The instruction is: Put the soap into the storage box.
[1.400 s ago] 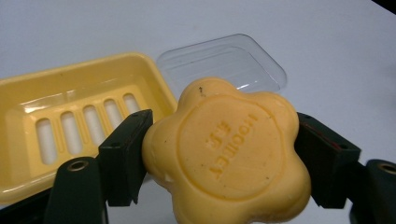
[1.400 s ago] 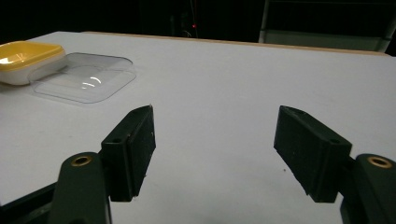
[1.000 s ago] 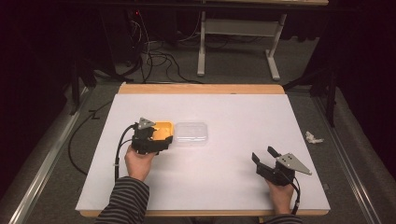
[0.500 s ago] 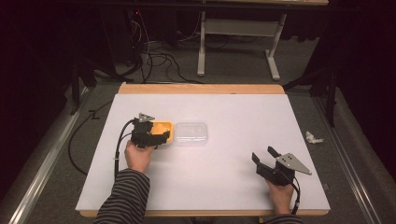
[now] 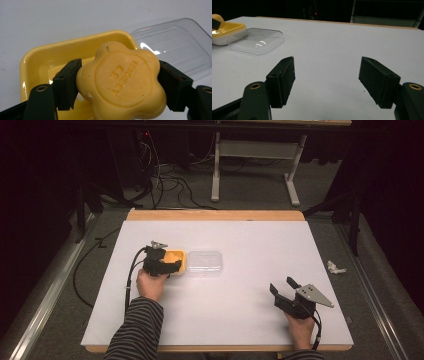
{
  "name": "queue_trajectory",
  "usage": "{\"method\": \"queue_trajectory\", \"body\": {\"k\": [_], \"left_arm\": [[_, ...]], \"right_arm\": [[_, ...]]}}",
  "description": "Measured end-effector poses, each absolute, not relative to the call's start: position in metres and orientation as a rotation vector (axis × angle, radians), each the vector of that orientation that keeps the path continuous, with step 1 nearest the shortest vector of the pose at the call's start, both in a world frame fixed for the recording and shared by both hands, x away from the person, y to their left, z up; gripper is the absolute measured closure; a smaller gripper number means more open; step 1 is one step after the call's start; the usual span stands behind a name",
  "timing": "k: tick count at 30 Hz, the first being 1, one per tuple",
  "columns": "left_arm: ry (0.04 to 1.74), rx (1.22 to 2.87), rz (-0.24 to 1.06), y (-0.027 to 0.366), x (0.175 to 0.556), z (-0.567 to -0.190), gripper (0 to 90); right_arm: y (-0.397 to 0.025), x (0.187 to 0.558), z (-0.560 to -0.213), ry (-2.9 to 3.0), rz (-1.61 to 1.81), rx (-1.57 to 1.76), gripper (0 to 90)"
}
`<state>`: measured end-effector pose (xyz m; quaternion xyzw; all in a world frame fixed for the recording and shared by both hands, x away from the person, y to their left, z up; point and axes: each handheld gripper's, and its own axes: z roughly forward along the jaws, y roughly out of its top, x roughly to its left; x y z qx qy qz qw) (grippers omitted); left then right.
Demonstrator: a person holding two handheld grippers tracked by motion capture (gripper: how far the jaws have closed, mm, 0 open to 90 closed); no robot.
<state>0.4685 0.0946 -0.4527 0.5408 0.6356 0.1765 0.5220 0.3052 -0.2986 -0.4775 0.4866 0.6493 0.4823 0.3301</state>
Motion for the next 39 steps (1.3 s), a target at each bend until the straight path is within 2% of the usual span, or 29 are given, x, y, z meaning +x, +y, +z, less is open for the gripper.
{"method": "queue_trajectory", "body": {"k": [22,39], "left_arm": [[1.555,1.299,0.479,0.094,0.477,-0.464,27.0],[1.504,1.258,0.514,0.095,0.471,-0.459,25.6]], "right_arm": [[-0.299,0.305,-0.478,1.698,1.260,1.272,29.6],[-0.299,0.305,-0.478,1.699,1.263,1.269,29.5]]}}
